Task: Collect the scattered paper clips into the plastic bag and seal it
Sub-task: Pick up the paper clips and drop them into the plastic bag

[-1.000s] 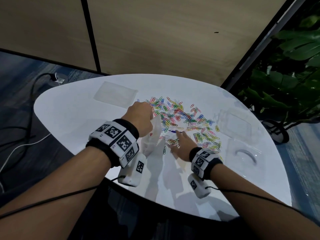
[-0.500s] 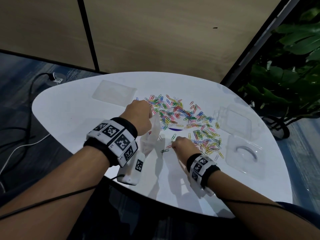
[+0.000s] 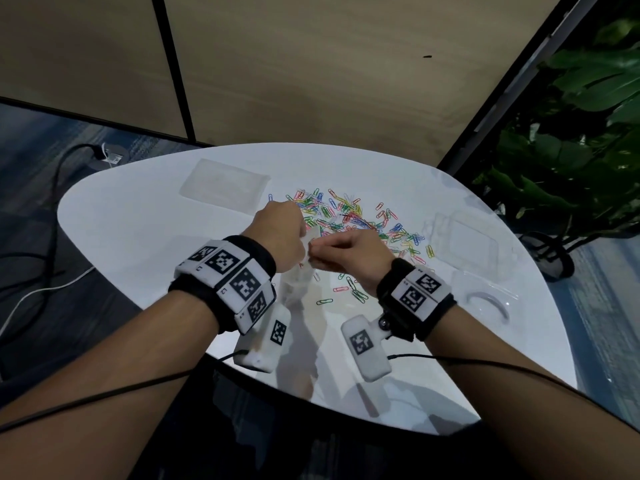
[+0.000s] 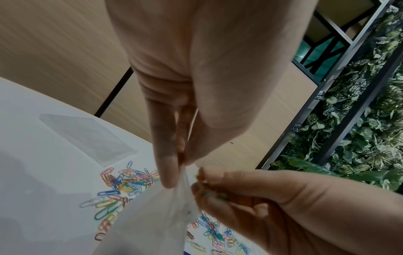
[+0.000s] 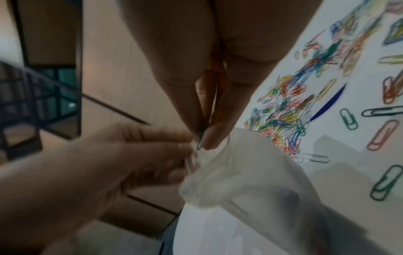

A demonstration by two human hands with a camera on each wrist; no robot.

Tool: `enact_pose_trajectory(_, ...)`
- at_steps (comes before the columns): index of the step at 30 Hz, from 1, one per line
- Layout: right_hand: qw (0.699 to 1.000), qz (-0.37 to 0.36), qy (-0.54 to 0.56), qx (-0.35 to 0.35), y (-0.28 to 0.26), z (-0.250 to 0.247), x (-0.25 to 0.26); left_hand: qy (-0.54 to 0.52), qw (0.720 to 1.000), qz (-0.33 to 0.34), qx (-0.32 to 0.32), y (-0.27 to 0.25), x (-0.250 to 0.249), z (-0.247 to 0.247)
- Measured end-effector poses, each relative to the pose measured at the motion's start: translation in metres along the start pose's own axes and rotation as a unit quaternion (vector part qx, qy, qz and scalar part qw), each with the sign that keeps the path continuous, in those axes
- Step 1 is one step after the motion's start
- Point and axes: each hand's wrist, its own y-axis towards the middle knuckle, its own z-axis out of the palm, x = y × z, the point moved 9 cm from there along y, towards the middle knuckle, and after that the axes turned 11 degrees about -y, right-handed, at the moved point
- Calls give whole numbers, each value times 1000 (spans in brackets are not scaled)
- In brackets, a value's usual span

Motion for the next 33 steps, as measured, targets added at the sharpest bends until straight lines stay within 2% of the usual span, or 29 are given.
enact_pose_trajectory(3, 994, -29, -99, 36, 0, 16, 0, -12, 1000, -4, -5, -2, 1, -2)
enact_pose_trajectory(6, 987, -59, -136, 55, 1, 17, 7, -14, 1000, -5, -1, -2, 2, -4)
enact_pose_trajectory(10, 991, -100, -83, 14, -5, 0, 16, -13, 1000, -5, 12, -1, 4, -4)
enact_pose_trajectory(12, 985, -116, -124, -28, -5, -14, 12, -1, 1000, 1, 15, -1, 4, -4)
enact_pose_trajectory(13, 973, -120, -186, -57, -5, -21, 8, 2, 1000, 4, 15, -1, 3, -4)
enact_pose_trajectory(15, 919, -127, -362, -89, -7, -27, -4, 4, 1000, 5, 12, 0, 5, -6)
enact_pose_trajectory(16, 877, -137, -456, -67, -7, -21, -14, 3, 1000, 4, 10, 1, 7, -7)
enact_pose_trajectory(18, 784, -145, -602, 49, -10, 6, -51, 3, 1000, 4, 10, 2, 9, -7)
enact_pose_trajectory(19, 752, -133, -638, 104, -11, 16, -71, 5, 1000, 6, 10, 3, 9, -6)
enact_pose_trajectory(20, 743, -119, -644, 135, -12, 19, -90, 6, 1000, 10, 10, 3, 8, -6)
enact_pose_trajectory(22, 778, -99, -605, 139, -8, 12, -114, 10, 1000, 17, 10, 4, 5, -5)
enact_pose_trajectory(23, 782, -95, -602, 132, -5, 3, -121, 12, 1000, 19, 12, 4, 5, -4)
enact_pose_trajectory(25, 750, -93, -648, 91, 1, -31, -132, 13, 1000, 19, 15, 5, 5, -3)
enact_pose_trajectory(26, 709, -104, -695, 64, 5, -49, -134, 14, 1000, 20, 14, 5, 6, -3)
enact_pose_trajectory(27, 645, -127, -752, 43, 7, -62, -135, 14, 1000, 19, 14, 5, 7, -3)
enact_pose_trajectory(28, 600, -126, -790, 31, 11, -74, -138, 12, 1000, 17, 12, 6, 8, -4)
enact_pose_trajectory(29, 582, -110, -805, 21, 13, -84, -138, 8, 1000, 14, 10, 6, 9, -3)
enact_pose_trajectory(31, 591, -68, -804, 3, 17, -94, -140, 4, 1000, 8, 11, 7, 10, -2)
enact_pose_trajectory(33, 629, -24, -777, -19, 22, -104, -138, 10, 1000, 9, 17, 8, 8, 1)
